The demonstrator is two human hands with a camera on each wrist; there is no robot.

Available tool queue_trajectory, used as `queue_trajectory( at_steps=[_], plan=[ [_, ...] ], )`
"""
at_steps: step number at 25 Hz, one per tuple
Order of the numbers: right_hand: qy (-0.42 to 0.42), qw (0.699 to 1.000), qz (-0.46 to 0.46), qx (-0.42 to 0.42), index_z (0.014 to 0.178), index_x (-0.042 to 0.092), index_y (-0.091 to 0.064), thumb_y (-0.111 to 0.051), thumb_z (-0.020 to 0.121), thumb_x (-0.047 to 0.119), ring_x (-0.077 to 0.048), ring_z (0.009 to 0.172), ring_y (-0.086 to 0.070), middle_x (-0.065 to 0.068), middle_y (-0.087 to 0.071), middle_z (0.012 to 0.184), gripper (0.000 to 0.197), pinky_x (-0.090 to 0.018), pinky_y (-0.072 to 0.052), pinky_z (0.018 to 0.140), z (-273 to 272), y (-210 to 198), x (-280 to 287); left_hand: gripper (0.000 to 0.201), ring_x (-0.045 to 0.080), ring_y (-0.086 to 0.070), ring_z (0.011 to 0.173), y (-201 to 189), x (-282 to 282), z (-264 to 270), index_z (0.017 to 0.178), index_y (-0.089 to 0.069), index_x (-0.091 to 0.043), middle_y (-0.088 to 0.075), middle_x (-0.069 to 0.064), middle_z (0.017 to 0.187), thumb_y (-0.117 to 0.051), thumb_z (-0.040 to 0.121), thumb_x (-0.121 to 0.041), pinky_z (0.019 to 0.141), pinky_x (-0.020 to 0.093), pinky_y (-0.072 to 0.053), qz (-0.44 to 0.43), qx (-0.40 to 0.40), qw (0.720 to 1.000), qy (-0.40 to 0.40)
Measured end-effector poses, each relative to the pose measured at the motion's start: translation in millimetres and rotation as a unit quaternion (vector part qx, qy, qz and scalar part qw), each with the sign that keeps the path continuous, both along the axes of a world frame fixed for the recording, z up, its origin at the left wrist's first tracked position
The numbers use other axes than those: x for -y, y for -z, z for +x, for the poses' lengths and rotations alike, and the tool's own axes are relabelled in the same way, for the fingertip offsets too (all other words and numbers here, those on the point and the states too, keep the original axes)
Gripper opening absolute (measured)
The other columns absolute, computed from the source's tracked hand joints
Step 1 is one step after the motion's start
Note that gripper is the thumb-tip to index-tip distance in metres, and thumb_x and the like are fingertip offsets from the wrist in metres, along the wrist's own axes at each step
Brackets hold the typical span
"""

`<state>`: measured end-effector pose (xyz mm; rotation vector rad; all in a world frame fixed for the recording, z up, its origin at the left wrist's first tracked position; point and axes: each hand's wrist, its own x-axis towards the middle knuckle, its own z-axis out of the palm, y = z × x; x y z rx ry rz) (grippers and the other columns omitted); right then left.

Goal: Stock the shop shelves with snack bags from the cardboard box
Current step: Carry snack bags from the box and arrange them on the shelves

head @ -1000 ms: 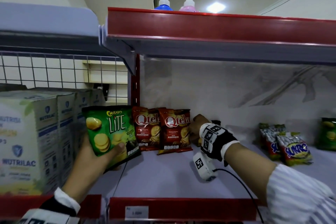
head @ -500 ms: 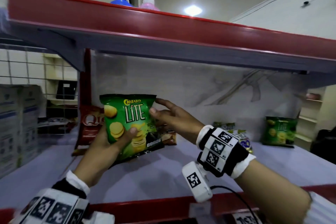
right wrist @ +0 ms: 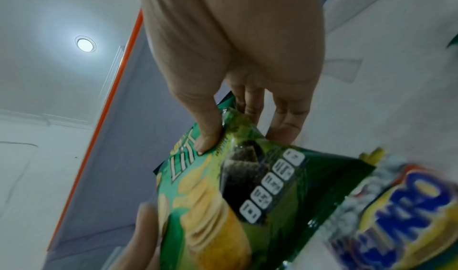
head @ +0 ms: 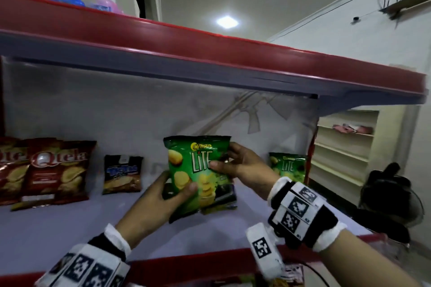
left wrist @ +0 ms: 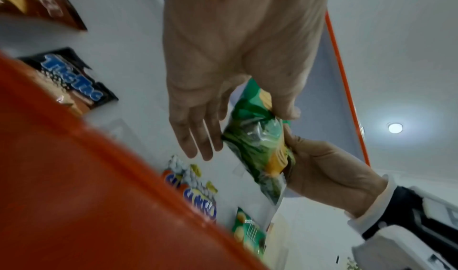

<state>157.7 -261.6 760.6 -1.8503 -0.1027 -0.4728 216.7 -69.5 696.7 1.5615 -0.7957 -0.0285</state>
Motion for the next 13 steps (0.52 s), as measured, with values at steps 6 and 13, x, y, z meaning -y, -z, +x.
queue_trajectory(
  at_steps=[6, 13],
  plan=[
    [0.152, 0.987, -0.049, -0.027, 0.118, 0.009, -0.058, -0.074, 0.08, 0.015, -0.018, 0.089, -0.064, -0.005, -0.067, 0.103, 0.042, -0.028, -0.052, 0.073, -16, 0, 160, 0.011, 0.021, -0.064, 0.069, 45, 77, -13, 0.094, -0.067, -0.018, -0.071, 0.009, 0.082, -0.069, 0.084, -0.012, 0.066, 0.027, -0.047, 0.091, 0.0, 0.985, -0.144],
    [0.268, 0.932, -0.097, -0.222, 0.11, -0.002, -0.061, -0.077, 0.077, 0.019, -0.034, 0.101, -0.065, -0.021, -0.067, 0.11, 0.043, -0.046, -0.052, 0.091, 19, 23, 270, 0.004, 0.009, -0.061, 0.066, 48, 70, -21, 0.09, -0.065, -0.025, -0.068, -0.002, 0.066, -0.063, 0.088, -0.028, 0.058, 0.019, -0.04, 0.241, 0.072, 0.941, -0.226]
  ],
)
